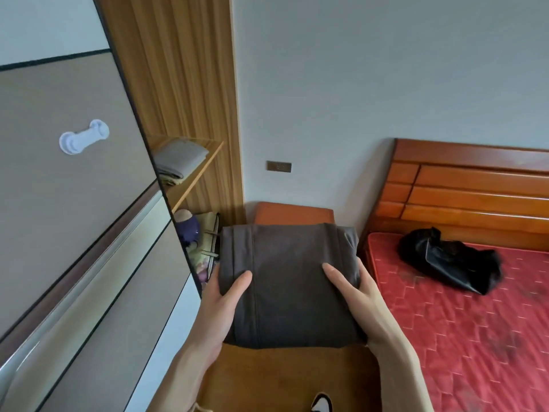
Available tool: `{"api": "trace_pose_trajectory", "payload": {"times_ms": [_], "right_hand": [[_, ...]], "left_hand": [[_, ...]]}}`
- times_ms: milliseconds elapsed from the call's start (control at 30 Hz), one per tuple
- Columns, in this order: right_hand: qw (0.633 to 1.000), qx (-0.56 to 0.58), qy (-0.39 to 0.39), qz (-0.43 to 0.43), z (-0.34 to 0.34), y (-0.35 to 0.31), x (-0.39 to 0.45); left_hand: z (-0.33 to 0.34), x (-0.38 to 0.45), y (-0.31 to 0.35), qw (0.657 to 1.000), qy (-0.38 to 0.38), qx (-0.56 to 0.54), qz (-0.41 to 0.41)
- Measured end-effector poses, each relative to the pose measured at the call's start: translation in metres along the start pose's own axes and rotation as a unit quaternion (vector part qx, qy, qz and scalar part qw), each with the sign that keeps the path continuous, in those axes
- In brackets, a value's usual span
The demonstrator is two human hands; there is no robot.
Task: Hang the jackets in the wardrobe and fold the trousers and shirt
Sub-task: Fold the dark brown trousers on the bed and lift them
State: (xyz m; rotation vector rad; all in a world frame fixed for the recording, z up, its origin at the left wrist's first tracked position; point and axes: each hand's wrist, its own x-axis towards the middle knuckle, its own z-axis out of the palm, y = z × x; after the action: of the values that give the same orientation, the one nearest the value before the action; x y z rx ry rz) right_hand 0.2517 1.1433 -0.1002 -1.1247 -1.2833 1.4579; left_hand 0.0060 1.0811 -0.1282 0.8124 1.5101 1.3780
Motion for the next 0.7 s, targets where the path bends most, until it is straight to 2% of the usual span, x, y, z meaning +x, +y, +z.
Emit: {"api": "trace_pose_trajectory", "payload": {"times_ms": [200, 467, 600, 700], "right_hand": [[1.0, 0.016, 0.015, 0.009, -0.032, 0.004, 0.093], [0.999, -0.023, 0.043, -0.012, -0.089, -0.017, 0.245], [0.997, -0.046, 0.042, -0.037, -0.097, -0.013, 0.307], [0.998, -0.048, 0.004, -0.028, -0.089, -0.008, 0.343]], "left_hand": [[0.049, 0.087, -0.003, 1.0, 0.018, 0.001, -0.004], [0.127, 0.193, 0.042, 0.998, 0.0, -0.063, -0.016], [0.147, 0.237, 0.047, 0.995, 0.03, -0.093, -0.026], [0.143, 0.263, 0.041, 0.991, 0.065, -0.108, -0.04]]}}
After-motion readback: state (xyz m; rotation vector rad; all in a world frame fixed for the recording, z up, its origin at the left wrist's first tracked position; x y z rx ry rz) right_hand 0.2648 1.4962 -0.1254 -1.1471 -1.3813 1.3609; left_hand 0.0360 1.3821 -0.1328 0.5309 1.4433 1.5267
